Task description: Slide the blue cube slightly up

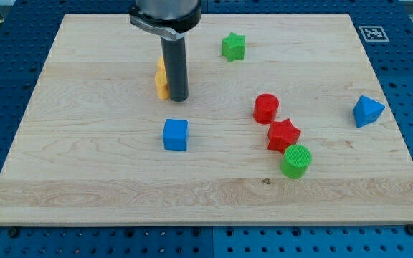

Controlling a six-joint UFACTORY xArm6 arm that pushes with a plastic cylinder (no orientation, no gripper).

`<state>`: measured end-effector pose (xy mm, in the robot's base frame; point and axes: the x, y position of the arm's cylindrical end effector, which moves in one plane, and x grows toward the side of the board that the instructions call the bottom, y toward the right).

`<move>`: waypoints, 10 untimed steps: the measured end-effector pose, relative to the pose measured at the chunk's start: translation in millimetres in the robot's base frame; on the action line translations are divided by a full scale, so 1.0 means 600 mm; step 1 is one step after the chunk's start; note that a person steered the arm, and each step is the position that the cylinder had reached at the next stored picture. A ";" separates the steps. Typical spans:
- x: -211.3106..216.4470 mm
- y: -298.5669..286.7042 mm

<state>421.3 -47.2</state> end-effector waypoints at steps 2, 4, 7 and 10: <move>0.051 0.061; 0.175 0.095; 0.216 0.051; 0.148 -0.029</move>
<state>510.1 -64.3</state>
